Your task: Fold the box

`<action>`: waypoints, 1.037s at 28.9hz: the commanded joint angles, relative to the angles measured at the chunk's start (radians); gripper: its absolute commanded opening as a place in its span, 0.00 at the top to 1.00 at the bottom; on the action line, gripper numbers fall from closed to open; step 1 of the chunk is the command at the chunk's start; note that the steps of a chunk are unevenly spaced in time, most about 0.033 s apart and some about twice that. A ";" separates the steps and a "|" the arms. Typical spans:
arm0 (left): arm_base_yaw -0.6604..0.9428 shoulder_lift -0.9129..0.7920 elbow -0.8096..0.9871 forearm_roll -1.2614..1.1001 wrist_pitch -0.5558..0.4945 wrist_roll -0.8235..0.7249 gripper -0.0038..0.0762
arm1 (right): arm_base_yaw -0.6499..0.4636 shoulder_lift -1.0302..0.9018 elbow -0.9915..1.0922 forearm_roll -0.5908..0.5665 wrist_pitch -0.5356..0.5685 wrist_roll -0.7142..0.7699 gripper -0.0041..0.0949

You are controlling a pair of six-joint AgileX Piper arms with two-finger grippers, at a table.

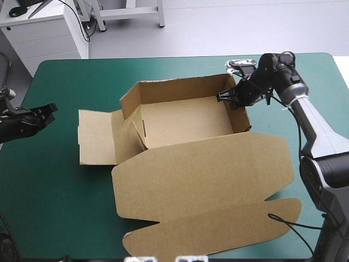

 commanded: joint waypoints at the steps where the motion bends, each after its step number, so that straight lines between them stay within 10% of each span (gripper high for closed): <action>1: 0.012 -0.015 -0.029 -0.194 0.035 0.103 0.94 | -0.057 -0.103 -0.035 0.128 0.001 -0.042 0.98; 13: 0.008 0.070 -0.023 -0.629 0.323 0.261 0.94 | -0.211 -0.166 -0.035 0.526 0.053 -0.204 0.98; 30: -0.114 0.028 -0.023 -0.806 0.448 0.281 0.94 | -0.062 -0.168 -0.035 0.488 -0.111 -0.208 0.97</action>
